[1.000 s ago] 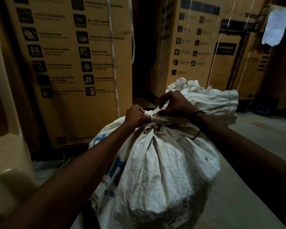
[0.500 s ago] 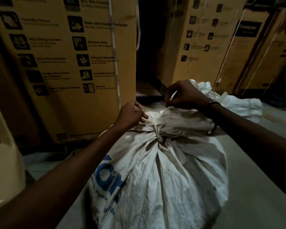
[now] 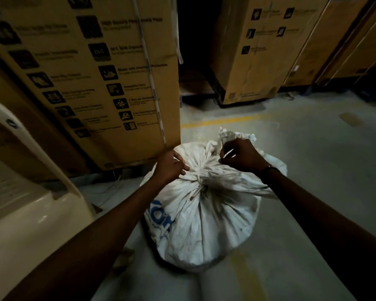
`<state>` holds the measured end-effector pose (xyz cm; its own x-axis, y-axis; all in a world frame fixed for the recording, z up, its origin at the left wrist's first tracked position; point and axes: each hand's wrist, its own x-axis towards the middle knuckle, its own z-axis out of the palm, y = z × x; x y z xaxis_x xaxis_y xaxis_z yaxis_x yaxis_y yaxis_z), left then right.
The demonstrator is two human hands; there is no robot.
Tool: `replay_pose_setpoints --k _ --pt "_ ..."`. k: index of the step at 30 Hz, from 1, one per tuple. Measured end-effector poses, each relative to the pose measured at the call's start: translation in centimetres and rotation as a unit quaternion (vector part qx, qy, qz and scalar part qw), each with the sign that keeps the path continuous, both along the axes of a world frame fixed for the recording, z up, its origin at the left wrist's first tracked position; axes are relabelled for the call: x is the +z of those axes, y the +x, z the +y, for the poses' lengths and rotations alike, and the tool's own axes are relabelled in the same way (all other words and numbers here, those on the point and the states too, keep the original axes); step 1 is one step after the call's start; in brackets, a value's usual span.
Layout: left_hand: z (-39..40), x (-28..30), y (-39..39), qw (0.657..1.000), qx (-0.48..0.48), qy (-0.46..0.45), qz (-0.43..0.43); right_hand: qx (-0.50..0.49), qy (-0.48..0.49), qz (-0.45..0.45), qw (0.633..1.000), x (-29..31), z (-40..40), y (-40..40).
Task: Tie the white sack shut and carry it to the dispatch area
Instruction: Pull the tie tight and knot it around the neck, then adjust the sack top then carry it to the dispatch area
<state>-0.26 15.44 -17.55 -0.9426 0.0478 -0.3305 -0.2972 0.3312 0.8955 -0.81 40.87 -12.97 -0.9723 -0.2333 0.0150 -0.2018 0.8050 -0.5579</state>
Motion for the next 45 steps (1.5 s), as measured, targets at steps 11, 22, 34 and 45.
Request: replay_pose_setpoints --k 11,22,34,45 --pt "-2.5 19.4 5.9 0.994 0.005 -0.024 -0.107 -0.107 -0.004 -0.115 0.988 16.8 0.2 7.8" --pt "-1.6 25.0 7.3 0.990 0.023 -0.016 -0.137 -0.188 -0.034 -0.159 0.969 20.5 3.3 12.9" --pt "7.0 19.8 3.2 0.978 0.093 0.014 -0.185 -0.178 0.001 -0.189 0.966 11.7 9.9 4.0" --pt "11.5 9.9 -2.3 0.981 0.076 0.044 -0.175 -0.189 -0.007 -0.337 0.922 -0.9 12.3 -3.5"
